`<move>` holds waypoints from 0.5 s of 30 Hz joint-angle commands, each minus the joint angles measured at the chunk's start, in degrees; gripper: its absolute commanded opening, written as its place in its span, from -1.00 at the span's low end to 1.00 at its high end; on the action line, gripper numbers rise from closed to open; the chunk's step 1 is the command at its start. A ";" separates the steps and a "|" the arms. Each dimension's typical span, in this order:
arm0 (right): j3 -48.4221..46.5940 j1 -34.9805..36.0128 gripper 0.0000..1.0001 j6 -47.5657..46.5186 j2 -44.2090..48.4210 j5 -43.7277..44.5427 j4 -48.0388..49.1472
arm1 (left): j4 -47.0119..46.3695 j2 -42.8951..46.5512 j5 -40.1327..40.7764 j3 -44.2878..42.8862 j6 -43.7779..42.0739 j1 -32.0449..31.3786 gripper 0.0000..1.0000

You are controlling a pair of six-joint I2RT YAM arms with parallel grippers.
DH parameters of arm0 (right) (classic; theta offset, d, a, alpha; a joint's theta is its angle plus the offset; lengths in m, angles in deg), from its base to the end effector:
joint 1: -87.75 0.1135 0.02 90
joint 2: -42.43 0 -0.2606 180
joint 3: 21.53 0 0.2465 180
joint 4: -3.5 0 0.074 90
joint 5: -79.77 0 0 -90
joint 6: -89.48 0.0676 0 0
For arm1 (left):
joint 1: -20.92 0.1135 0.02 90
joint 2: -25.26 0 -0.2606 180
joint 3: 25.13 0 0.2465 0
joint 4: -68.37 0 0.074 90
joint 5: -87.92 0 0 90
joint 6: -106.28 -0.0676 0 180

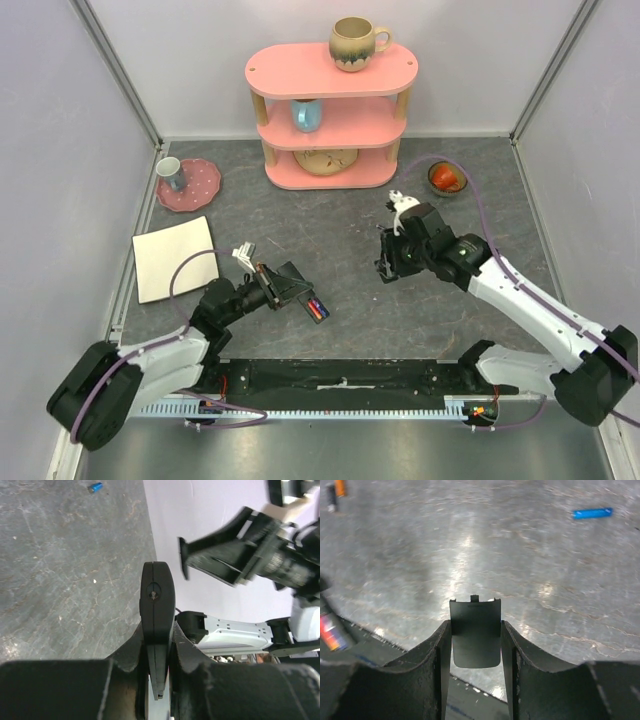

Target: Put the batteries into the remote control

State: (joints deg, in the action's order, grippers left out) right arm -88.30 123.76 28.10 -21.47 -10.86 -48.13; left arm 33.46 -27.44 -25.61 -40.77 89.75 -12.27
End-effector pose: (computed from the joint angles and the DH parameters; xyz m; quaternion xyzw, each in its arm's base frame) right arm 0.1977 0.1446 0.2534 -0.0622 0.9339 0.1926 0.2949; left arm 0.1481 -0.1292 0.1671 -0.1100 0.7107 -0.6324 0.2878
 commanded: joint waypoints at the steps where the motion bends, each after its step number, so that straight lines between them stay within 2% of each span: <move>1: -12.40 6.69 -1.00 -1.99 -4.21 0.26 -11.30 | -15.76 -7.22 2.87 -1.60 0.09 -0.65 -0.96; 8: -23.51 20.48 -1.00 -0.94 -11.94 6.42 -16.95 | -20.96 -13.29 6.12 -4.06 -0.08 -1.79 -0.96; 15: -28.17 27.62 -1.00 0.65 -19.67 10.90 -17.13 | -24.74 -18.39 6.74 -6.17 3.24 -2.49 -0.96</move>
State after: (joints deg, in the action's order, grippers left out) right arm -112.89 149.31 27.67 -38.51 -3.82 -62.68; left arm 16.59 -43.27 -20.43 -44.75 90.21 -14.02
